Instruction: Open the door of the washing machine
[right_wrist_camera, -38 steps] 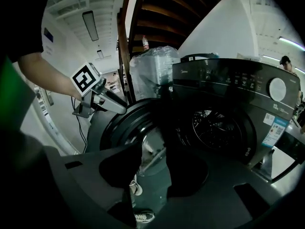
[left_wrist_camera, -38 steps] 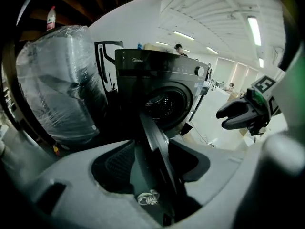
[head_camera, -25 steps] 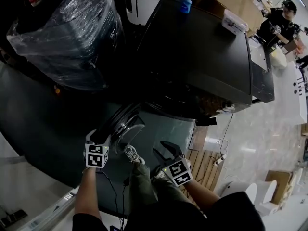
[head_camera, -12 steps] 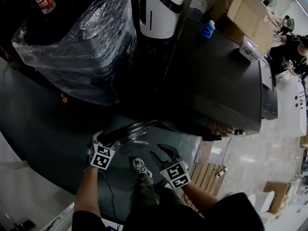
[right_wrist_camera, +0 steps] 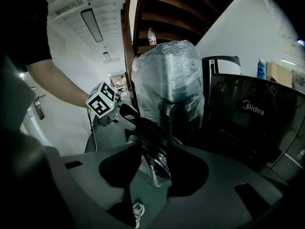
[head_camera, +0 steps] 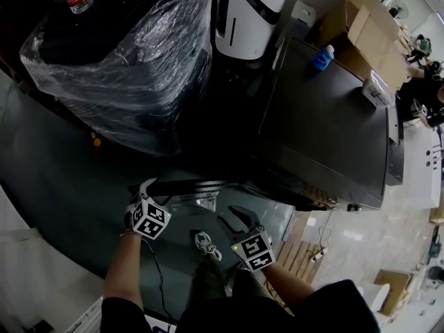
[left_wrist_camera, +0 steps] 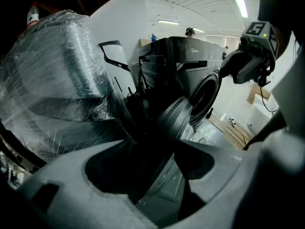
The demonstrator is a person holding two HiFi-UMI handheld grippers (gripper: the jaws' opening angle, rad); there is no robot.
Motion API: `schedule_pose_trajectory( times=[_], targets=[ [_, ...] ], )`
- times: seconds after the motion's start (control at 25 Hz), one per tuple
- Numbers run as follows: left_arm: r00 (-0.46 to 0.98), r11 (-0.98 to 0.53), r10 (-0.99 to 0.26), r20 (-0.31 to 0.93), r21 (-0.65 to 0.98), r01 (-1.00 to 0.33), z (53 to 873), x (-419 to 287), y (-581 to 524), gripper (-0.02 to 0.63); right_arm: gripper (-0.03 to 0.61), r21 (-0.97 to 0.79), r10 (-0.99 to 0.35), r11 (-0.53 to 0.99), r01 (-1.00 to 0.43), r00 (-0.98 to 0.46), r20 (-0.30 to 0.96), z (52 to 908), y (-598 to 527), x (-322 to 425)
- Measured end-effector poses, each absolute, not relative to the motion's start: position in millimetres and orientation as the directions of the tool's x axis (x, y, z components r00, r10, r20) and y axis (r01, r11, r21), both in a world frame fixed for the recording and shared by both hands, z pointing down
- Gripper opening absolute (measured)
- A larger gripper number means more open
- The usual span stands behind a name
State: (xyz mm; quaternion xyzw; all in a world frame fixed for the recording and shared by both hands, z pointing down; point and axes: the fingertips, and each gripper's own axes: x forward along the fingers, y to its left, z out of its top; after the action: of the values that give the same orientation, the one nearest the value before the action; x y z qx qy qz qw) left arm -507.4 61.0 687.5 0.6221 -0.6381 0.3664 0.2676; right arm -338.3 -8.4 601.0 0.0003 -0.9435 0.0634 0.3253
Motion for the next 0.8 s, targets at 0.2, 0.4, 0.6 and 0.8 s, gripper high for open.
schedule_pose_trajectory(
  times=[0.2, 0.4, 0.6, 0.8],
  targets=[
    [-0.087, -0.065, -0.582, 0.808, -0.153, -0.986, 689.3, -520.4, 51.3, 0.299, 0.169, -0.115, 0.019, 0.991, -0.064, -0.794, 0.607, 596.0, -16.1, -342.6],
    [-0.118, -0.040, -0.551, 0.826, -0.167, -0.985, 687.5, -519.1, 51.7, 0.301, 0.169, -0.110, 0.012, 0.992, -0.065, -0.806, 0.591, 584.8, -22.0, -336.0],
    [-0.269, 0.170, -0.579, 0.770, -0.208, -0.963, 665.1, -527.8, 64.4, 0.299, 0.170, -0.098, 0.026, 0.994, -0.038, -0.817, 0.576, 570.0, -20.6, -315.6],
    [-0.392, 0.351, -0.662, 0.639, -0.198, -0.915, 597.6, -508.4, 72.0, 0.298, 0.170, -0.084, 0.030, 0.996, -0.020, -0.835, 0.550, 551.0, -18.5, -281.4]
  ],
)
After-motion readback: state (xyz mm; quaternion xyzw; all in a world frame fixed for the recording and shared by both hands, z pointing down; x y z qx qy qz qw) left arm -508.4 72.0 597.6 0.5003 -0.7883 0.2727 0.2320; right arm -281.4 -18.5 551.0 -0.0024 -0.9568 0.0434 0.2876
